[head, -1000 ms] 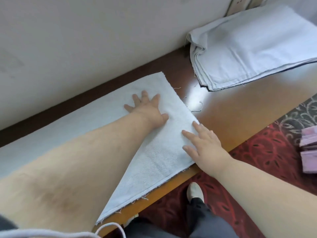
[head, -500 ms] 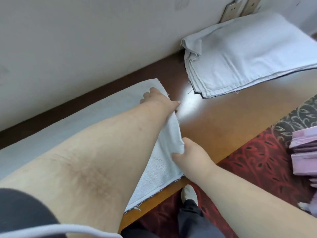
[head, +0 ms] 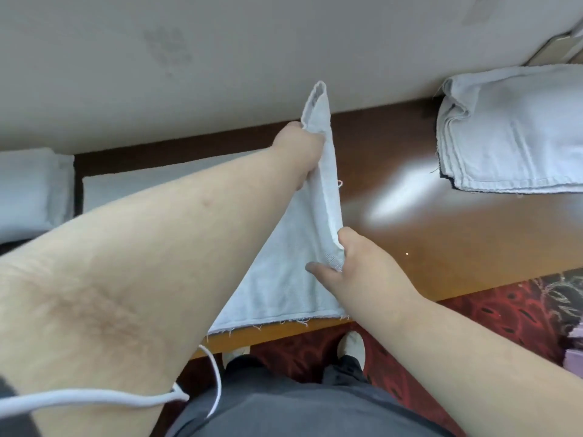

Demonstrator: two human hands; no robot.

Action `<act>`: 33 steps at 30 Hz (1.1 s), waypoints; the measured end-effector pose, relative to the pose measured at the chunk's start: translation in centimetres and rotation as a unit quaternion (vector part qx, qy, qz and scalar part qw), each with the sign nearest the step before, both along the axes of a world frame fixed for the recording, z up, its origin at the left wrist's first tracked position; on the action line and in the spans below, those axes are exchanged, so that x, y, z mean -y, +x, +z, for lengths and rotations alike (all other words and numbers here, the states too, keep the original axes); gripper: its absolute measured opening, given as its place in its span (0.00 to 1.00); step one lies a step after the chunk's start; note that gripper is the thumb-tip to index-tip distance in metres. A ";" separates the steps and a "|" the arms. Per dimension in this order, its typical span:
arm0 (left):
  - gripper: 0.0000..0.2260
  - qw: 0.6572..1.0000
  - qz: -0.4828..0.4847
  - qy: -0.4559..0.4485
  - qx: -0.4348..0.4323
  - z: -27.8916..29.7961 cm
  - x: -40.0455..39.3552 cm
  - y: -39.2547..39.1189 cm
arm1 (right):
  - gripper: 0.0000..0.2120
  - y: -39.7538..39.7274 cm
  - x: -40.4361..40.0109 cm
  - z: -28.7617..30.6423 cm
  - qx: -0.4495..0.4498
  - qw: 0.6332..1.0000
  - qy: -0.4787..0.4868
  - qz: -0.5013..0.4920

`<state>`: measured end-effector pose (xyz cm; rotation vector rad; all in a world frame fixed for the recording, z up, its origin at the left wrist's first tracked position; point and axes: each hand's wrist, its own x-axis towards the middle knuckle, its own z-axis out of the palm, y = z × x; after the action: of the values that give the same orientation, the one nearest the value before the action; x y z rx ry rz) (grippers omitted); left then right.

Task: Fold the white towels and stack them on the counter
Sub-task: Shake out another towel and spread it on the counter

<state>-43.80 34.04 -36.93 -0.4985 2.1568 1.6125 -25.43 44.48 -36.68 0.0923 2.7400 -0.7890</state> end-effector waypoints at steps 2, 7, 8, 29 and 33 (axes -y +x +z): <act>0.15 0.999 0.033 0.030 -0.004 1.0 2.8 0.6 | 0.21 0.3 2.1 1.1 -0.010 0.999 -0.017 0.029; 0.06 0.986 0.113 0.120 0.026 2.4 10.6 2.9 | 0.13 0.9 7.8 2.7 -0.002 0.991 -0.077 0.107; 0.06 0.984 0.127 0.123 0.017 2.5 12.3 3.4 | 0.11 1.0 9.0 3.0 0.005 0.989 -0.089 0.122; 0.20 0.966 0.088 -0.230 0.074 -6.3 37.2 6.5 | 0.15 2.1 32.2 -4.9 0.214 0.944 -0.127 0.217; 0.23 0.964 0.090 -0.245 0.054 -7.6 37.5 6.3 | 0.34 1.2 32.3 -5.6 0.305 0.905 -0.108 0.277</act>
<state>-37.49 -3.47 -44.53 -0.9290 2.4808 1.0834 -24.22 12.18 -42.32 -0.4019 1.9247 -0.7275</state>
